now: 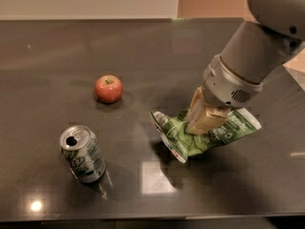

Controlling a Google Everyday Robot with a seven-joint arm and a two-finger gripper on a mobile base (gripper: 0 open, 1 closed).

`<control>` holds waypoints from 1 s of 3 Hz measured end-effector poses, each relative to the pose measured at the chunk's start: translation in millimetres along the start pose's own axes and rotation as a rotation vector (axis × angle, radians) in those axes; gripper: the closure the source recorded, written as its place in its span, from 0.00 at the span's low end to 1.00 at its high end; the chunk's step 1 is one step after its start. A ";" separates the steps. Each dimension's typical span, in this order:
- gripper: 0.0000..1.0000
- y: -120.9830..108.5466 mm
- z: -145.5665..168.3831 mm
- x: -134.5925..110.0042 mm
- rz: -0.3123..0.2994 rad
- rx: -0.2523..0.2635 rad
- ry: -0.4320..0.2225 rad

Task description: Move green jalapeno chip bag near 7up can

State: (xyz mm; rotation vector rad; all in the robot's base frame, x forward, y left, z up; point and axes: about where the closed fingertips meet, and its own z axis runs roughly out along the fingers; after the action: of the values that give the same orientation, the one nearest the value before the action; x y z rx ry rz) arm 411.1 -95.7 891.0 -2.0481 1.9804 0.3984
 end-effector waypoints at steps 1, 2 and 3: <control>1.00 -2.9 5.9 -23.1 -0.022 -0.035 -0.041; 1.00 2.6 13.5 -42.5 -0.051 -0.060 -0.074; 1.00 11.9 22.7 -58.6 -0.083 -0.081 -0.090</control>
Offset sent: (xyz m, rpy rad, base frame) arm -0.0132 0.0657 0.0028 0.1089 0.0649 0.1133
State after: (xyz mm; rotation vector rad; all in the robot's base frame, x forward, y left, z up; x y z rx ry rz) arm 397.1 -33.3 891.8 -2.1129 1.8495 0.5506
